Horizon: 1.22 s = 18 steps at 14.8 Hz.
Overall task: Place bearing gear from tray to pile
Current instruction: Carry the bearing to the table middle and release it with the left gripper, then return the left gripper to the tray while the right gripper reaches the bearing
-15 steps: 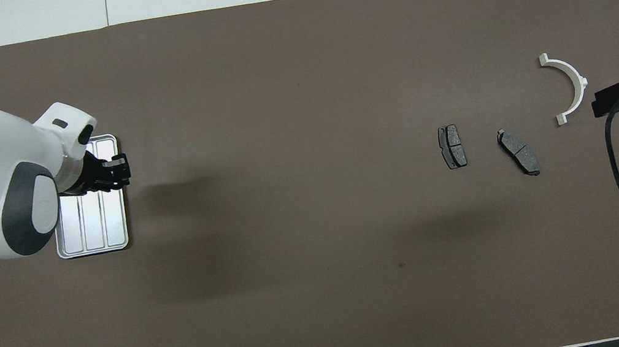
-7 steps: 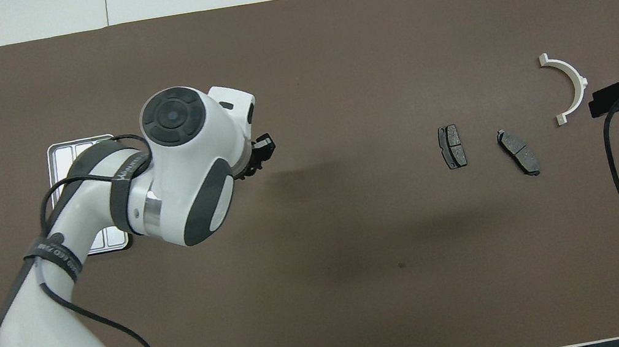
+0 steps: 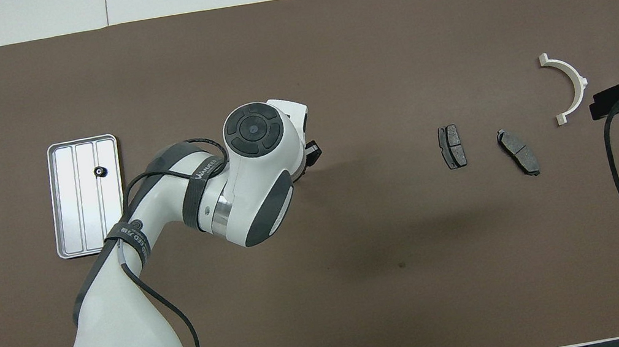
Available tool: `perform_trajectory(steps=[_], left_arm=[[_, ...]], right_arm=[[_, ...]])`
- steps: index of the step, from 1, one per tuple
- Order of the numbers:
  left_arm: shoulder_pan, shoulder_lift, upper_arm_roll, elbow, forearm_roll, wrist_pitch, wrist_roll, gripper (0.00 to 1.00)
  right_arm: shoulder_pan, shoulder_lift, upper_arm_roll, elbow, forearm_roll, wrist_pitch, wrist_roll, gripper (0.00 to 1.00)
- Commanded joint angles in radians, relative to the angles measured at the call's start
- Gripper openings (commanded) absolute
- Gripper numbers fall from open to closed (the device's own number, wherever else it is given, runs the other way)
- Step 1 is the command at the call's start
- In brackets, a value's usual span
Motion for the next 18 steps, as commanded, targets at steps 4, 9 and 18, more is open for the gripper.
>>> perform_trajectory(steps=[4, 9, 18], left_arm=[[-0.057, 0.059, 0.02, 0.011, -0.002, 0.055, -0.076, 0.0], [-0.05, 0.055, 0.027, 0.028, -0.001, -0.021, -0.075, 1.0], [0.149, -0.13, 0.044, -0.059, 0.001, -0.172, 0.157, 1.0]], right_arm=[[-0.021, -0.013, 0.006, -0.049, 0.014, 0.014, 0.004, 1.0], [-0.027, 0.01, 0.006, -0.091, 0.006, 0.114, -0.008, 1.0], [0.039, 0.222, 0.012, -0.005, 0.012, 0.246, 0.052, 1.0]])
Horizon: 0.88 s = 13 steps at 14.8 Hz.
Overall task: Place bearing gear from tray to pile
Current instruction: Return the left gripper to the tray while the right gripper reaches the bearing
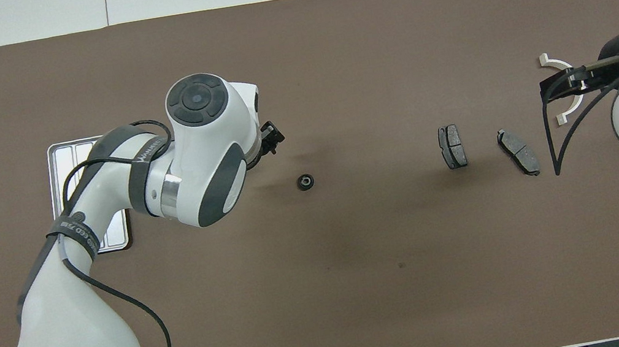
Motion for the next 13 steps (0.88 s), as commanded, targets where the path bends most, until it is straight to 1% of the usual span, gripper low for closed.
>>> perform_trajectory(steps=[1, 2, 5, 8, 10, 13], left_arm=[[0.104, -0.119, -0.005, -0.135, -0.001, -0.024, 0.196, 1.0], [0.133, -0.139, -0.005, -0.157, -0.001, -0.024, 0.242, 1.0], [0.225, -0.144, -0.003, -0.177, -0.001, -0.02, 0.383, 1.0], [0.322, -0.147, -0.005, -0.197, -0.001, 0.034, 0.511, 1.0], [0.343, -0.144, -0.003, -0.201, 0.0, 0.081, 0.537, 1.0], [0.377, -0.14, 0.007, -0.198, 0.019, 0.104, 0.689, 1.0]], right_arm=[[0.058, 0.078, 0.005, 0.081, 0.012, 0.002, 0.091, 1.0], [0.094, 0.099, 0.005, 0.09, 0.012, 0.013, 0.138, 1.0], [0.217, 0.153, 0.003, 0.089, -0.002, 0.078, 0.263, 1.0], [0.328, 0.207, 0.003, 0.097, -0.005, 0.131, 0.367, 1.0], [0.384, 0.231, 0.005, 0.118, 0.004, 0.137, 0.416, 1.0], [0.47, 0.259, 0.005, 0.15, 0.013, 0.136, 0.514, 1.0]])
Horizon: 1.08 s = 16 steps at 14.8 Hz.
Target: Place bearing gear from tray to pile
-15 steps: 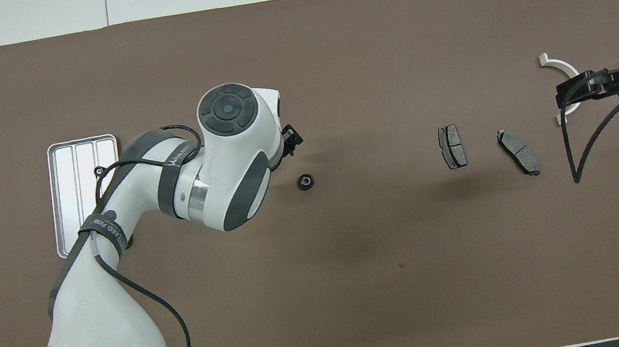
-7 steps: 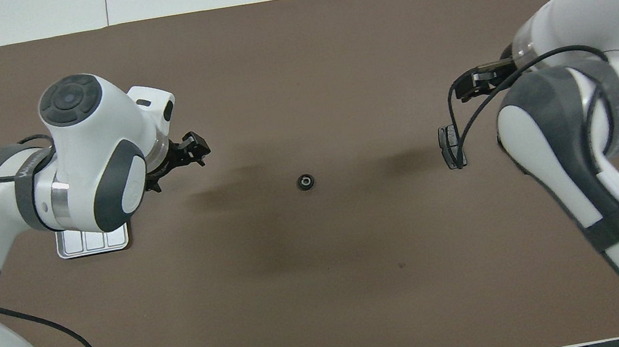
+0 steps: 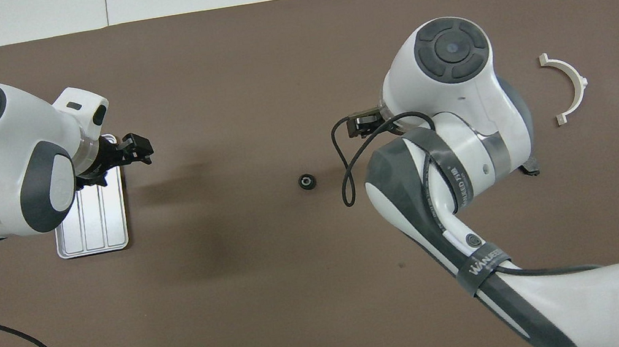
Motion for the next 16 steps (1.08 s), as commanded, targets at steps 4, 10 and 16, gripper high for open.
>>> perform_trajectory(steps=[4, 10, 16], left_arm=[[0.071, -0.017, 0.001, -0.038, 0.044, 0.085, 0.149, 1.0], [0.117, -0.005, 0.001, -0.056, 0.143, 0.099, 0.187, 1.0], [0.114, 0.039, 0.0, -0.058, 0.14, 0.154, 0.177, 0.84]], right_arm=[[0.116, 0.087, -0.003, 0.109, -0.006, -0.005, 0.183, 1.0], [0.184, 0.242, -0.005, 0.204, -0.016, 0.04, 0.233, 1.0], [0.189, 0.273, -0.003, 0.203, -0.015, 0.09, 0.233, 1.0]])
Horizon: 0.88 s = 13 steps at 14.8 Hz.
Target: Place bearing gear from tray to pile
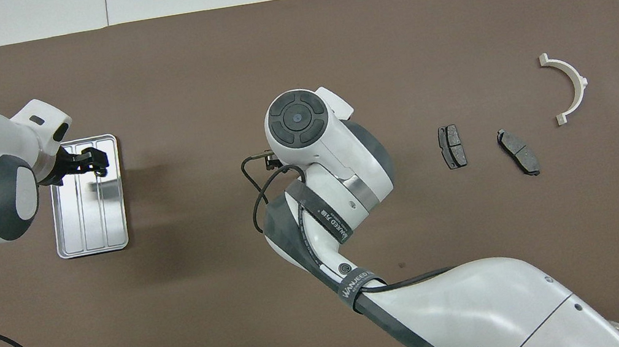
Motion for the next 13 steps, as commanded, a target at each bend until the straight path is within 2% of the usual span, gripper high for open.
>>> perform_trajectory(steps=[1, 4, 13], left_arm=[[0.003, 0.019, -0.003, -0.014, 0.021, 0.049, -0.003, 0.81], [0.001, 0.035, -0.005, -0.016, 0.018, 0.069, -0.006, 0.74], [-0.005, 0.051, -0.006, -0.023, 0.012, 0.102, -0.034, 0.72]], right_arm=[[0.001, 0.019, 0.004, 0.023, 0.001, 0.028, 0.01, 1.0], [-0.001, 0.016, 0.005, 0.014, 0.019, 0.04, 0.01, 1.0], [0.004, 0.0, 0.016, -0.096, 0.061, 0.098, 0.01, 1.0]])
